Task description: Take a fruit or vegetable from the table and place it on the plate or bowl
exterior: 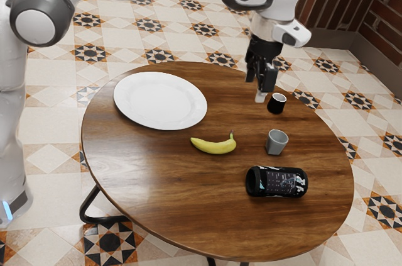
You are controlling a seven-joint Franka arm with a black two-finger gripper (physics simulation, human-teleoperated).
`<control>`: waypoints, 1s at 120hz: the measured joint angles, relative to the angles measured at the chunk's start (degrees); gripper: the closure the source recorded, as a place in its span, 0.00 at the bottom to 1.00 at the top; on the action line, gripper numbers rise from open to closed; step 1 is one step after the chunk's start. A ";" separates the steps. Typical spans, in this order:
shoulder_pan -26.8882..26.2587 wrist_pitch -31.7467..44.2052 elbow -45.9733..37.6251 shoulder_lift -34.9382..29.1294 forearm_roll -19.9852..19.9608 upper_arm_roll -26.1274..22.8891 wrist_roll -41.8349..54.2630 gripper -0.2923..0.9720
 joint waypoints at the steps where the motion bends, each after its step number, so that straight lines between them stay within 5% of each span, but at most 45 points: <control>1: 0.12 0.07 0.00 0.18 0.01 0.03 -0.02 0.23; 36: 1.60 2.42 -0.25 3.07 1.01 0.44 -0.80 0.23; 71: 1.94 18.04 -29.93 -11.15 1.20 0.69 -0.21 0.23; 120: 1.52 29.68 -39.12 -11.65 0.35 0.85 0.54 0.23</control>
